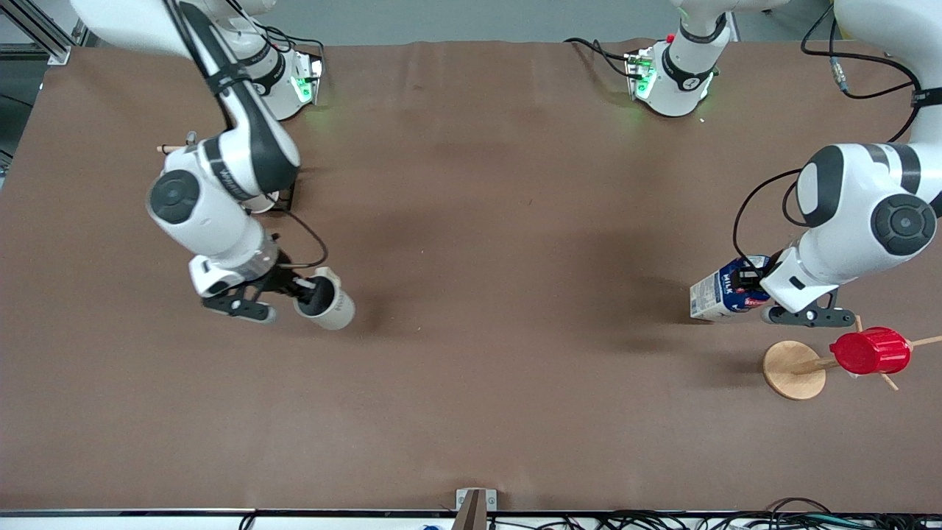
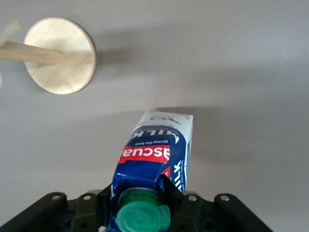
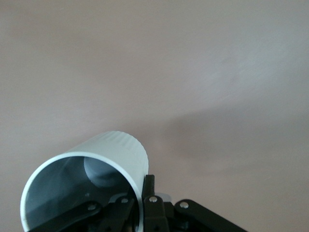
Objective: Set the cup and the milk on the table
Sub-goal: 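Lift the grey mug with the right gripper while the left gripper lifts the carton, then lower the grey mug to the table center and open the right gripper, then retract the right gripper while the left gripper carries the carton beside the mug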
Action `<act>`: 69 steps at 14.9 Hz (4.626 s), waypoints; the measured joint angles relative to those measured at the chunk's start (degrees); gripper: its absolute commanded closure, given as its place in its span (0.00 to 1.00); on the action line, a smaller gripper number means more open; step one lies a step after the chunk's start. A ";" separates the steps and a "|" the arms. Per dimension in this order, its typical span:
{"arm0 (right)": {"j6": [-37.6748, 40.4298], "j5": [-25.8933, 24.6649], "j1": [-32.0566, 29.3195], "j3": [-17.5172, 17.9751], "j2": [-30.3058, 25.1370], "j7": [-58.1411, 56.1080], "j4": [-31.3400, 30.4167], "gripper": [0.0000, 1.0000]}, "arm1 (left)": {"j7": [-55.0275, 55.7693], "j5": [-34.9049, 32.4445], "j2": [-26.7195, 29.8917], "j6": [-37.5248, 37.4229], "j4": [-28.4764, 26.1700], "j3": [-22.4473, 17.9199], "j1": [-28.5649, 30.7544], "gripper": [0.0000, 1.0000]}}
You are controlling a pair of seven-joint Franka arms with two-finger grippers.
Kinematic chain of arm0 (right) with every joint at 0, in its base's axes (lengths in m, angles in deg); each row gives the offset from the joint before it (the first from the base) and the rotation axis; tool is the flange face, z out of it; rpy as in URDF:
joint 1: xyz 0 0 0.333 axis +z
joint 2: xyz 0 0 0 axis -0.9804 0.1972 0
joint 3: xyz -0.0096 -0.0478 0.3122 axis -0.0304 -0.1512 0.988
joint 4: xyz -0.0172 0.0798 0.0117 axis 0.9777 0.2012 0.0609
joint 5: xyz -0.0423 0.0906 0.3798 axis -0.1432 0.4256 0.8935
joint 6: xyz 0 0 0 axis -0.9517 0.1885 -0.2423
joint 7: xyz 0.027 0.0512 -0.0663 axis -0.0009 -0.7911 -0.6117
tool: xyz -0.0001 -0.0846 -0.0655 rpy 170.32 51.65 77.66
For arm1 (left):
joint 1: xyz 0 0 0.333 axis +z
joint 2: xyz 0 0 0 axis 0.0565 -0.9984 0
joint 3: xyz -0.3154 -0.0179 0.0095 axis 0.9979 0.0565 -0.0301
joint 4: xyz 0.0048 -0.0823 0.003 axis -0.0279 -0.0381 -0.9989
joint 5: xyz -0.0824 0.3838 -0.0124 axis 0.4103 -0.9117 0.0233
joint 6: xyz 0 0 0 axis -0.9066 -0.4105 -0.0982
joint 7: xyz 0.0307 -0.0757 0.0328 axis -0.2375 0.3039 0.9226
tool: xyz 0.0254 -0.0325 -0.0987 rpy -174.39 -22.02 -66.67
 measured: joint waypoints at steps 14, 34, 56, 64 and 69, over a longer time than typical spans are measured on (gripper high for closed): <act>3.56 -21.52 16.83 6.53 21.91 36.70 18.56 0.97 | 25.68 -0.23 -2.04 -5.83 9.00 19.13 -0.98 0.98; 31.20 -21.55 -3.62 13.18 -1.84 19.40 22.68 0.00 | 47.59 -14.54 -23.38 -10.59 24.40 31.70 -12.14 0.91; 46.39 -1.32 -7.04 -17.18 -17.05 -33.56 22.75 0.00 | 48.42 -16.82 -25.32 -10.65 26.81 31.37 -15.53 0.73; 47.74 -1.39 -7.11 -17.43 -17.06 -33.74 23.26 0.00 | 49.08 -18.85 -25.38 -10.66 26.86 31.26 -15.52 0.24; 47.86 -1.40 -7.20 -18.16 -17.05 -34.59 23.31 0.00 | 49.08 -19.96 -25.31 -10.64 27.52 31.22 -15.21 0.00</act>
